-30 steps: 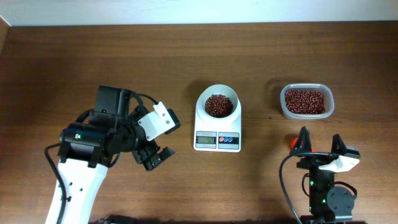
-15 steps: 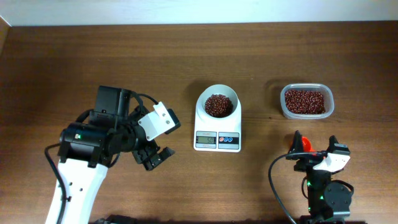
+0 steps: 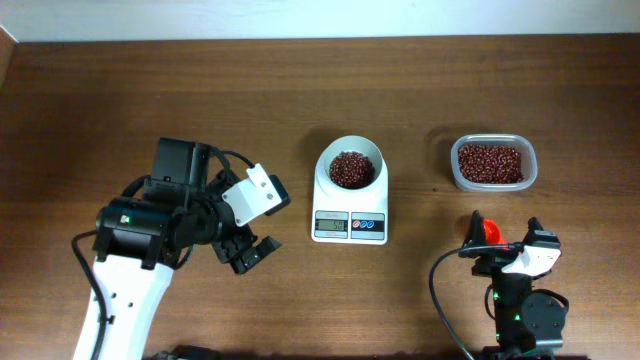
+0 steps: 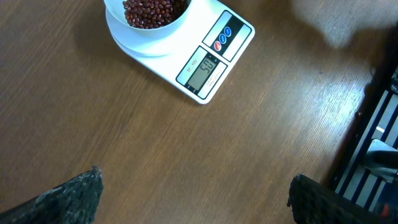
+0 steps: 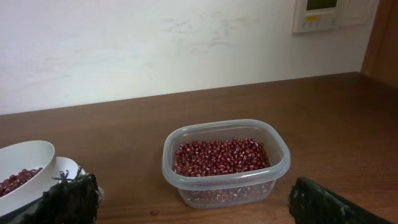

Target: Scoop and weigh 50g on scale

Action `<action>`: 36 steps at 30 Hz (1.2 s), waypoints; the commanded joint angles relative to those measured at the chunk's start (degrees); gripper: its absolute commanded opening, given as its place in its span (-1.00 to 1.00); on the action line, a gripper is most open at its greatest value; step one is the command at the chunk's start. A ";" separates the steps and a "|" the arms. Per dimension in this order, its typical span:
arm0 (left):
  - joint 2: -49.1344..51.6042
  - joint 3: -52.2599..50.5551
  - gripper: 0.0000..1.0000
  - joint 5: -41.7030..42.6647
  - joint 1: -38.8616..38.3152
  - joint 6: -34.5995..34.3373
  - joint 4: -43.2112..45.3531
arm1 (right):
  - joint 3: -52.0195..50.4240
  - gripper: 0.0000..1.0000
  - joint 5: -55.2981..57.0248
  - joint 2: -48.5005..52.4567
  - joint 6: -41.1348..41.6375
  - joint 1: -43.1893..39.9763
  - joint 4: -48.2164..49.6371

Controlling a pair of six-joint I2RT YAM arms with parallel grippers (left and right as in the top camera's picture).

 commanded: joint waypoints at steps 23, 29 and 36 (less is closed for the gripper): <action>-0.17 -0.13 0.98 0.22 -0.17 -0.68 -0.07 | -0.31 0.98 -0.94 -0.63 -0.44 -2.40 -0.63; -0.17 -0.13 0.98 0.22 -0.17 -0.68 -0.07 | -0.31 0.98 -0.94 -0.63 -0.44 -2.40 -0.63; -0.13 -0.13 0.98 0.31 -0.17 -0.70 -8.50 | -0.31 0.98 -0.94 -0.63 -0.44 -2.40 -0.63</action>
